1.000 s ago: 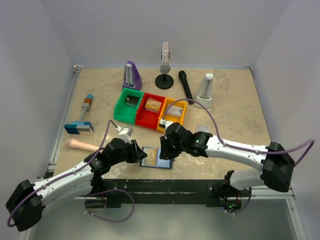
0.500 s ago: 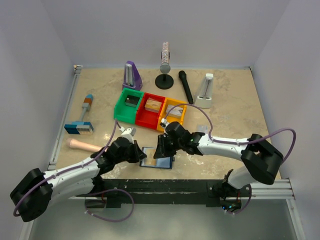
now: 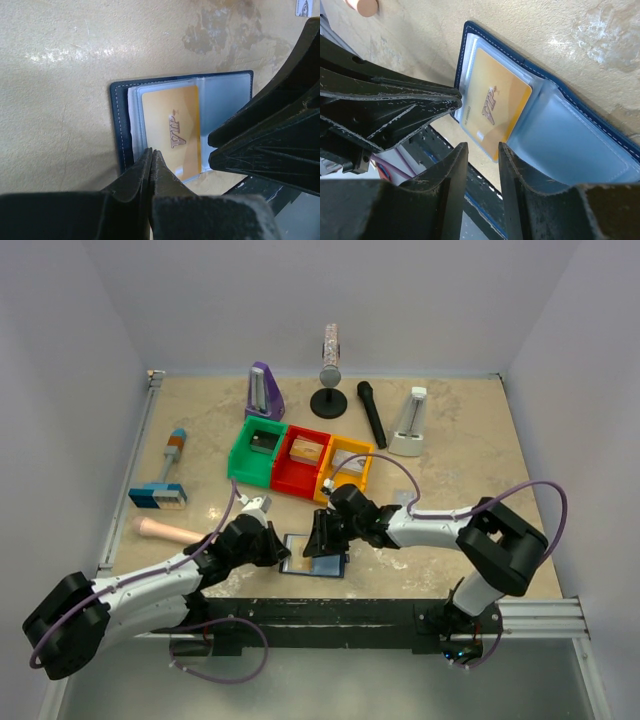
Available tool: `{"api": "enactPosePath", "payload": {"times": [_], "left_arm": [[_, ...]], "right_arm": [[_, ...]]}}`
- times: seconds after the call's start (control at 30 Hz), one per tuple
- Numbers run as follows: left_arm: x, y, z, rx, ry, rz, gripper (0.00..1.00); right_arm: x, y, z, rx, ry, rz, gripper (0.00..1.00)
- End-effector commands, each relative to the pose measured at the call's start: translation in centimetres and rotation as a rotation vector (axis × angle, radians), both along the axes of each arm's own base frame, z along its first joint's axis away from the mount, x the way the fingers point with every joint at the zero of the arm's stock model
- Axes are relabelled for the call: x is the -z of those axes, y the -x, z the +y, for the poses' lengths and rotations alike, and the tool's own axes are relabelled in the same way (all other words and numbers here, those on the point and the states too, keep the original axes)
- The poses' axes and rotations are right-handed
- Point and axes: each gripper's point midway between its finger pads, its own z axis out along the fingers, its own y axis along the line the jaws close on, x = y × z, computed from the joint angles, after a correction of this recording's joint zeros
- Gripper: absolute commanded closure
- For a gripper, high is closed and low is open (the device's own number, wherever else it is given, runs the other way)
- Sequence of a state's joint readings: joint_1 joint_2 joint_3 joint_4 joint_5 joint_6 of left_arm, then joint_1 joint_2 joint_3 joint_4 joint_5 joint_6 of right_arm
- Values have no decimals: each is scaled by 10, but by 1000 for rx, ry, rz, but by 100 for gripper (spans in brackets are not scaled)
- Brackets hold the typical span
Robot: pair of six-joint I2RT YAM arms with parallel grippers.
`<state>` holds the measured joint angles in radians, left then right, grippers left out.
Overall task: Take the credit cards out of the card holder
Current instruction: Remove the credit card from the card holder.
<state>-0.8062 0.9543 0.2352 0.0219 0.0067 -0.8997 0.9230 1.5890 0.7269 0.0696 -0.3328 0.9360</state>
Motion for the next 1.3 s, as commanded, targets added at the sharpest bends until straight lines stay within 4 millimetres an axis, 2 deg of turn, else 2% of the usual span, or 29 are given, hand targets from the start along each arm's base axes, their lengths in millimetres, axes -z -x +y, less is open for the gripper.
{"api": "enactPosePath", "payload": {"times": [0.0,0.33,1.27], "left_arm": [[1,-5,4,-37,-13,-8,100],[10,-2,8,-45,-42,19,100],[21,3,11,-53,-44,50,100]], "right_arm": [[0,-4,4,18,-31,13,64],[12,-5,-1,40,-14,40,64],[6,-7,7,47,-110,52,65]]}}
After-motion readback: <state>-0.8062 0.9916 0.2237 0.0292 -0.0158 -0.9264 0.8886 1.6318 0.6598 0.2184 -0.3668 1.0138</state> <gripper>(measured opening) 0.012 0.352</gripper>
